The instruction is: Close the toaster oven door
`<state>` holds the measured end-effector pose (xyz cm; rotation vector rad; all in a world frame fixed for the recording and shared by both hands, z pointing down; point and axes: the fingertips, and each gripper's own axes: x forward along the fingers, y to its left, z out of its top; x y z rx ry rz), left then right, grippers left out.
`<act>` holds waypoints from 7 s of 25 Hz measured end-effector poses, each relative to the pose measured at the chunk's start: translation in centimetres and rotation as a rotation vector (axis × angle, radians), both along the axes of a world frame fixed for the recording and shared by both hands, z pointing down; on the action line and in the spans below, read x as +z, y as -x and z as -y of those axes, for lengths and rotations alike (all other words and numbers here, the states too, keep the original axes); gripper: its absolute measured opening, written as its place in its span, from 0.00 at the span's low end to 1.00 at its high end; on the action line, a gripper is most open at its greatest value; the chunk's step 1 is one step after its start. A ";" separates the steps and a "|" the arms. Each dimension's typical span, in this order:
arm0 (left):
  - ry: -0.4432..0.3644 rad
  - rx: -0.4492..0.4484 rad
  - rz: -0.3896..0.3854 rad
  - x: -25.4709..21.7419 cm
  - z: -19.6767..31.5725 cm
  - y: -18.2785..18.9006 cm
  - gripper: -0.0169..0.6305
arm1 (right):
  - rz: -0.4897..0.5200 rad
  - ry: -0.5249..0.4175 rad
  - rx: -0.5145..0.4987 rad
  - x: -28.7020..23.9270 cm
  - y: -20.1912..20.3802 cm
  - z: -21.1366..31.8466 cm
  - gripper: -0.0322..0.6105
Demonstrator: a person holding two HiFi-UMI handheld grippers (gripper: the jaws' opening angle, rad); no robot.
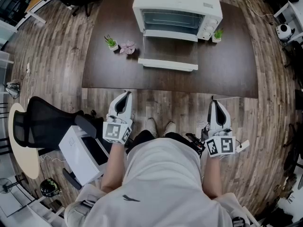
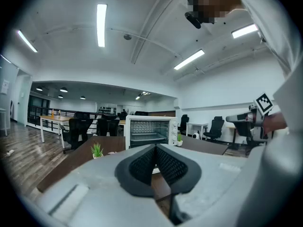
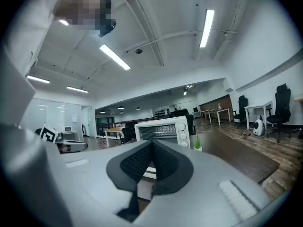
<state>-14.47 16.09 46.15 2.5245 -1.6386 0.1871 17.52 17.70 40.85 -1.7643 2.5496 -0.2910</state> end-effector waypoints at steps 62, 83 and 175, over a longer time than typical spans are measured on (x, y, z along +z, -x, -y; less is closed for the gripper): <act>0.136 0.023 -0.048 5.9 18.2 -0.2 0.03 | 0.058 0.078 -0.073 2.1 0.5 21.7 0.05; 0.634 0.168 0.060 21.4 18.1 -2.0 0.48 | 0.078 0.151 0.026 4.2 0.5 21.1 0.05; 0.821 0.220 -0.284 3.7 32.6 -2.9 0.41 | 0.722 0.386 -0.009 6.3 4.4 30.3 0.31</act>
